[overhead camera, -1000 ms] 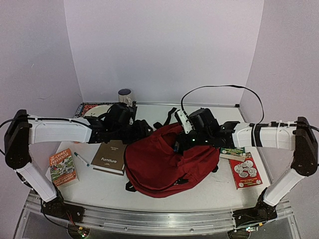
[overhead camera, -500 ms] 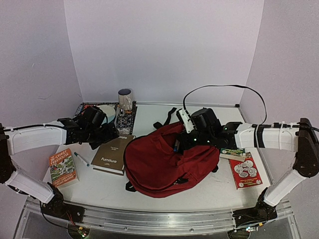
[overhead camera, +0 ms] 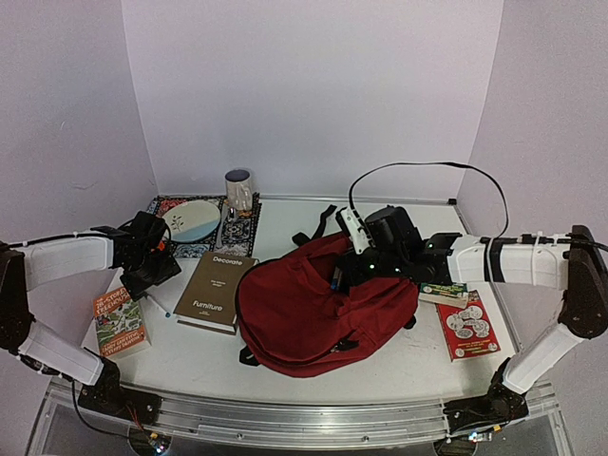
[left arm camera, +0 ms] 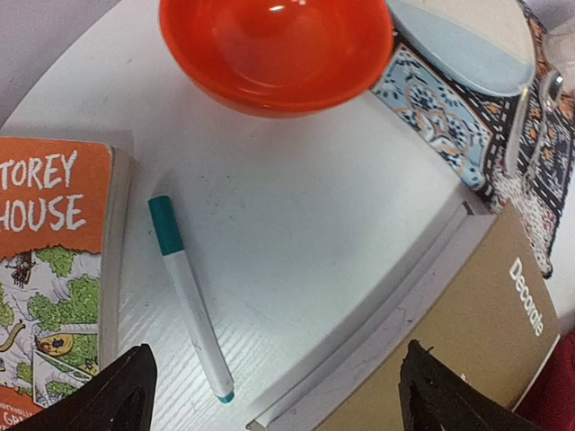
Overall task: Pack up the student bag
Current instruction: Pick up the pen at the center of the board.
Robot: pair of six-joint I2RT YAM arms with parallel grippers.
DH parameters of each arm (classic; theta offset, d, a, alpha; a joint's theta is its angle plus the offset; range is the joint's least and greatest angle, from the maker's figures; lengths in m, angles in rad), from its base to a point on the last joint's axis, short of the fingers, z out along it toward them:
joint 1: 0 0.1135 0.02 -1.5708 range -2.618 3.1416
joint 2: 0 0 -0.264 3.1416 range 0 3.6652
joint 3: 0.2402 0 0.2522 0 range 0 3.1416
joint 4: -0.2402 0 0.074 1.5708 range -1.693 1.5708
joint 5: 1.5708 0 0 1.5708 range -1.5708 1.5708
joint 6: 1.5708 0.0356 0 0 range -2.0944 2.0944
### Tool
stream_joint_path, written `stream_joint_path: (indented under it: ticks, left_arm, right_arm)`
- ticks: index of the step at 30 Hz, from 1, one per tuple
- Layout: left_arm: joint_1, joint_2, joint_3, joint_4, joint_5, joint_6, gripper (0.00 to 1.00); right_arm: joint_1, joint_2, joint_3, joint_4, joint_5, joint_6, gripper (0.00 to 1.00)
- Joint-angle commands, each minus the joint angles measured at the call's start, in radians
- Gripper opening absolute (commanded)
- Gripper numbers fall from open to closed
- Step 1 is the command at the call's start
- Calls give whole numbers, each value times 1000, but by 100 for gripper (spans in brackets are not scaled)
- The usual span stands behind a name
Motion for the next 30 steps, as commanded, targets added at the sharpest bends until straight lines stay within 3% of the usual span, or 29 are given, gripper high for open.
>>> stream_joint_path:
  ticks: [1, 11, 22, 30]
  left_arm:
    - [54, 58, 16, -21, 32, 3, 91]
    - [126, 194, 46, -13, 69, -15, 68]
    - [152, 266, 16, 8, 101, -17, 50]
    - [151, 300, -4, 24, 147, 14, 27]
  right_arm:
    - [-1, -30, -2, 38, -13, -2, 0]
    - [0, -37, -11, 38, -4, -6, 0]
    - [-1, -30, -16, 43, 4, -2, 0]
    - [-1, -27, -18, 47, 4, 1, 0]
